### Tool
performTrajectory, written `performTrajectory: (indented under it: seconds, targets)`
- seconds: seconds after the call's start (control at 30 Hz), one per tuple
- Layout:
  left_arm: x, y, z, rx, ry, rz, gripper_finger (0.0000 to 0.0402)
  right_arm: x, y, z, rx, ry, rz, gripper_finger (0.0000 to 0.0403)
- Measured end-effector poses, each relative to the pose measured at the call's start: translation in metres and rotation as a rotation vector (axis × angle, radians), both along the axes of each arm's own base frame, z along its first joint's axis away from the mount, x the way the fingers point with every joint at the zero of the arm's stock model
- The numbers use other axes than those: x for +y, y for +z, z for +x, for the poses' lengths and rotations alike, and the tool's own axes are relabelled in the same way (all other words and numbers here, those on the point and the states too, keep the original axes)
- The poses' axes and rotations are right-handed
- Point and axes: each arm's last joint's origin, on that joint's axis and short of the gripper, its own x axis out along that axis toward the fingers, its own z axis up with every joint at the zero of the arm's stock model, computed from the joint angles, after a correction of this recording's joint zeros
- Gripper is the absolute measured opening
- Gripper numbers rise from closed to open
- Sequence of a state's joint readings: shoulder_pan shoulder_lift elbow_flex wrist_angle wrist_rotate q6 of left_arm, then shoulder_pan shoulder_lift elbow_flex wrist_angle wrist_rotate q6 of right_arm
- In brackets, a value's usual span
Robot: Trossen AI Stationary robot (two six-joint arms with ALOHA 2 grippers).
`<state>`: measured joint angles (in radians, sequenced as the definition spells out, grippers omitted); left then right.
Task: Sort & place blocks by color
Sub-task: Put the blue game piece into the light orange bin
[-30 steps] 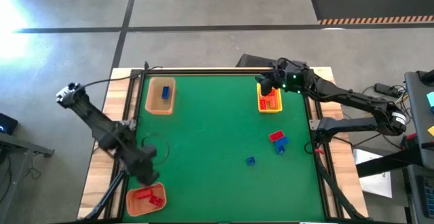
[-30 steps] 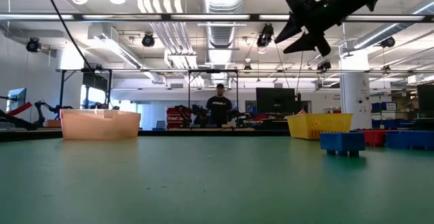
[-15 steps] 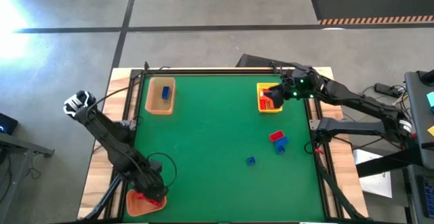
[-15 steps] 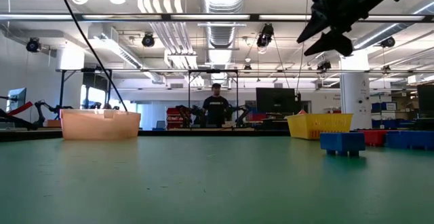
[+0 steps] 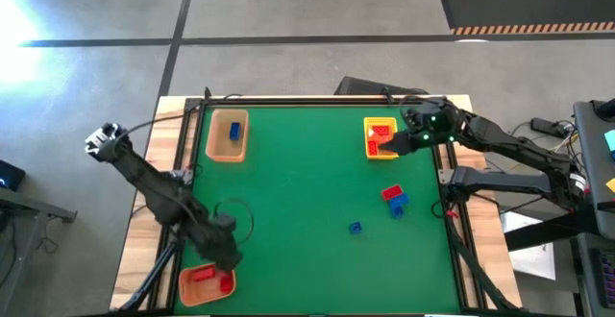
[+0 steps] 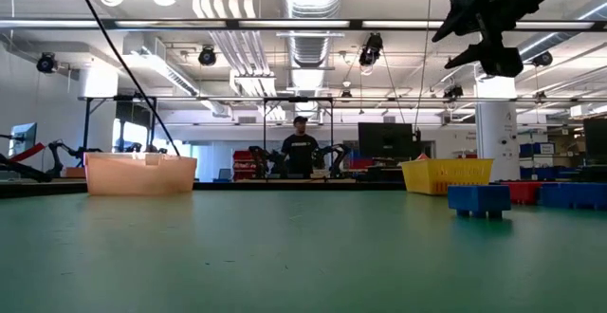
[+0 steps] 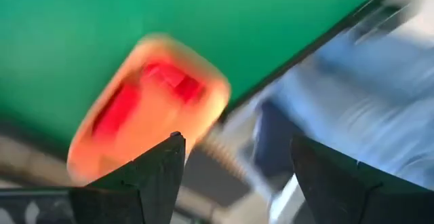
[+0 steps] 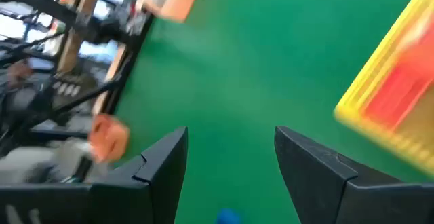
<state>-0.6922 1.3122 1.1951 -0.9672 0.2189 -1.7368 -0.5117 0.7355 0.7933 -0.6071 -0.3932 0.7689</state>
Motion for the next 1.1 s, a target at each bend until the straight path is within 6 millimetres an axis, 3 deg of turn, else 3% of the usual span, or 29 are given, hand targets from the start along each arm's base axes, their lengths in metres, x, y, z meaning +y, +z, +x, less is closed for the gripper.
performTrajectory:
  seconds: [0.2,0.37,0.53,0.73,0.97,1.1]
  targets:
    - [0.054,0.029,0.003,-0.405,0.072,0.292,0.0248,0.022,-0.01,0.021,0.071,0.055,0.169,0.021]
    - [0.098,0.043,-0.006,-0.55,0.092,0.511,0.0248,0.048,-0.027,0.044,0.202,0.049,0.25,0.021]
    - [0.127,0.051,-0.013,-0.599,0.163,0.765,0.0248,0.076,-0.044,0.064,0.324,0.018,0.28,0.021]
    - [0.143,0.055,-0.016,-0.587,0.228,0.928,0.0248,0.102,-0.048,0.09,0.427,0.003,0.249,0.021]
    - [0.147,0.054,-0.014,-0.566,0.268,0.999,0.0248,0.125,-0.071,0.128,0.664,0.062,0.257,0.0212]
    - [0.146,0.053,-0.011,-0.554,0.256,1.02,0.0248,0.135,-0.084,0.153,0.738,0.111,0.263,0.0238]
